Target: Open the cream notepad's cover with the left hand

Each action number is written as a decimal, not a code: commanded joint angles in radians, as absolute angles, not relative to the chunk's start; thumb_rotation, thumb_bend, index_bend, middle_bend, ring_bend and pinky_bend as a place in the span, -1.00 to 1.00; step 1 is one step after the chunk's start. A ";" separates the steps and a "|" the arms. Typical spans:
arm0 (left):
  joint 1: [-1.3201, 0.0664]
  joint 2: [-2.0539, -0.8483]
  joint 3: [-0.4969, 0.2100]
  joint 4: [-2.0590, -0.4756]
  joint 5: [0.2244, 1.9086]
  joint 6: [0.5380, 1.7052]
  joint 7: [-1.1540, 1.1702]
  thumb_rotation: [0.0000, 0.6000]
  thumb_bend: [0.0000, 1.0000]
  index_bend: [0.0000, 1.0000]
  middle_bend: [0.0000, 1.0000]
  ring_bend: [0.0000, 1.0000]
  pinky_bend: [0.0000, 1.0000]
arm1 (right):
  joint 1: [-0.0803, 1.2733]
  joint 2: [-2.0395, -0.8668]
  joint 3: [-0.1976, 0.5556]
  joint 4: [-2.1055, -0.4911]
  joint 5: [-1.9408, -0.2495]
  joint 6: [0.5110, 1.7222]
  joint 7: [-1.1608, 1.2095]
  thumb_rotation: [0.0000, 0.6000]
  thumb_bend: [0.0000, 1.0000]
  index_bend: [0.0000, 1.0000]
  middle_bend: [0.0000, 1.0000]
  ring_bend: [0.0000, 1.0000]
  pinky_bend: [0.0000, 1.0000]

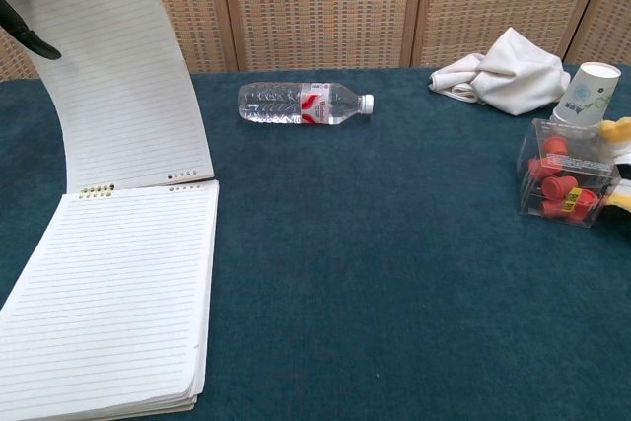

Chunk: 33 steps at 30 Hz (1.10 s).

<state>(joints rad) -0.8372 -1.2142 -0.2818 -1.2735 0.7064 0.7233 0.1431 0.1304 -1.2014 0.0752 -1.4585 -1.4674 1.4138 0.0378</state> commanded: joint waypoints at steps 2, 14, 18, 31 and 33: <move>-0.827 -1.271 -0.298 -1.229 0.797 0.774 0.068 1.00 -1.00 -1.00 -1.00 -1.00 -1.00 | 0.131 -1.202 0.075 -1.458 -1.468 1.413 0.036 1.00 -1.00 -0.97 -1.00 -1.00 -1.00; -0.762 -1.251 -0.310 -1.270 0.922 0.886 -0.020 1.00 -1.00 -1.00 -1.00 -1.00 -1.00 | 0.128 -1.197 0.070 -1.468 -1.486 1.427 0.041 1.00 -1.00 -0.97 -1.00 -1.00 -1.00; -0.718 -1.206 -0.300 -1.333 0.957 0.929 -0.037 1.00 -1.00 -1.00 -1.00 -1.00 -1.00 | 0.124 -1.194 0.067 -1.475 -1.495 1.437 0.043 1.00 -1.00 -0.97 -1.00 -1.00 -1.00; -0.466 -1.105 -0.177 -1.655 1.116 1.272 0.049 1.00 -1.00 -1.00 -1.00 -1.00 -1.00 | 0.118 -1.192 0.065 -1.480 -1.512 1.458 0.050 1.00 -1.00 -0.97 -1.00 -1.00 -1.00; -0.419 -1.109 -0.148 -1.693 1.150 1.346 0.074 1.00 -1.00 -1.00 -1.00 -1.00 -1.00 | 0.117 -1.191 0.064 -1.480 -1.513 1.459 0.053 1.00 -1.00 -0.97 -1.00 -1.00 -1.00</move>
